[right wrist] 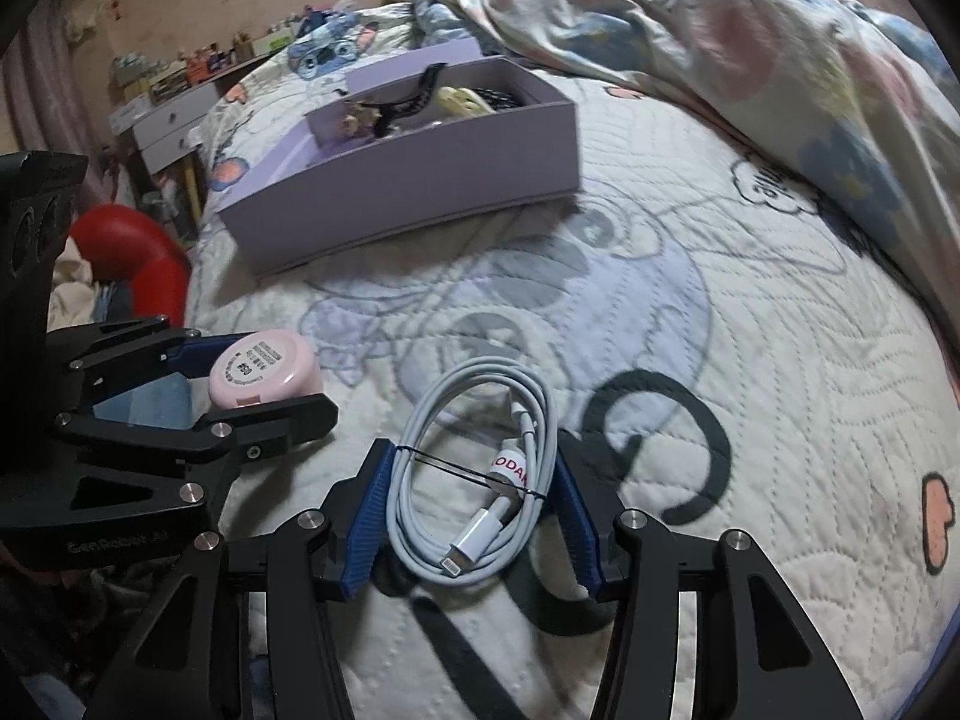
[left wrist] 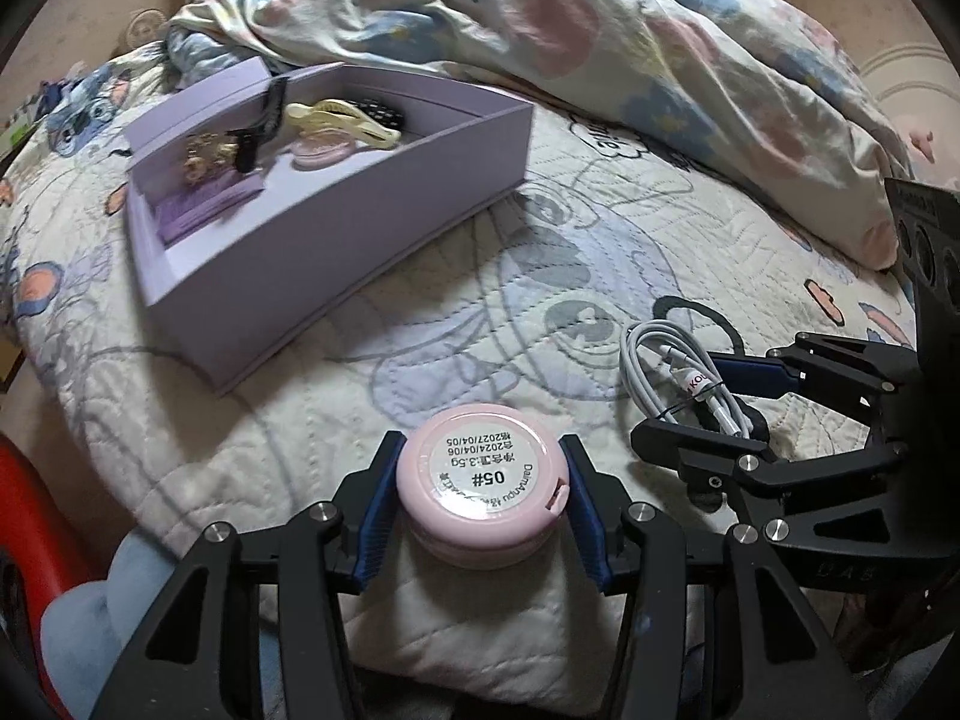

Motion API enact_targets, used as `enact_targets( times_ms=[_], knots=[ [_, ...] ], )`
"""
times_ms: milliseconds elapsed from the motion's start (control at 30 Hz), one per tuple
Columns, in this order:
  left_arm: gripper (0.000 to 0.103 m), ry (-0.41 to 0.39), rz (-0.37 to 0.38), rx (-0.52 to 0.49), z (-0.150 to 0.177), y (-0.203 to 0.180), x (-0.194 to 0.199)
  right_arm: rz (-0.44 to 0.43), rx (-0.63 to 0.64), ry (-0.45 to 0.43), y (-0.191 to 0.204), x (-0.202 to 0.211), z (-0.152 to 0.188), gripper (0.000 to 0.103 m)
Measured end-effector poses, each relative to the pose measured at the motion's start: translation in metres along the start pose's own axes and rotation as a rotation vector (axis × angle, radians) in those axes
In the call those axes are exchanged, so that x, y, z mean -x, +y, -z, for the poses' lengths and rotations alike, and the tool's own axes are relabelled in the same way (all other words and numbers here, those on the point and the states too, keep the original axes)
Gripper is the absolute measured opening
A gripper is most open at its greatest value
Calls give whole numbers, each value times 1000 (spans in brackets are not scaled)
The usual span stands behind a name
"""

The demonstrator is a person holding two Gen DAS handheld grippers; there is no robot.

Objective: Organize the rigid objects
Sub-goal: 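Lift the pink compact and white cable toward the lilac box with both grippers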

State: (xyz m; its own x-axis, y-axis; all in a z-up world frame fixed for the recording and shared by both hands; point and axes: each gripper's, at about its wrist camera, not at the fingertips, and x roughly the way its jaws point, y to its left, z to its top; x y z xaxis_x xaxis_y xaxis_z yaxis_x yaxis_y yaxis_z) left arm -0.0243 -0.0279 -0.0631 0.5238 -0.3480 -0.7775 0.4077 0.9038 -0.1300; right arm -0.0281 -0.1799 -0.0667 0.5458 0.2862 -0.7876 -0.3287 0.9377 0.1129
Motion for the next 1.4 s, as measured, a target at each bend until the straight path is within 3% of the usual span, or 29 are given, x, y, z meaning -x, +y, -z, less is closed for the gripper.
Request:
enact_targets(
  times_ms=[733,1400],
  knots=[
    [50,-73,-155,160,30,49,66,-144,183,-39,77,11,-20,51],
    [50,-121,-151,165,0,65,81,-181,245,-86,96,27,-49,51]
  ],
)
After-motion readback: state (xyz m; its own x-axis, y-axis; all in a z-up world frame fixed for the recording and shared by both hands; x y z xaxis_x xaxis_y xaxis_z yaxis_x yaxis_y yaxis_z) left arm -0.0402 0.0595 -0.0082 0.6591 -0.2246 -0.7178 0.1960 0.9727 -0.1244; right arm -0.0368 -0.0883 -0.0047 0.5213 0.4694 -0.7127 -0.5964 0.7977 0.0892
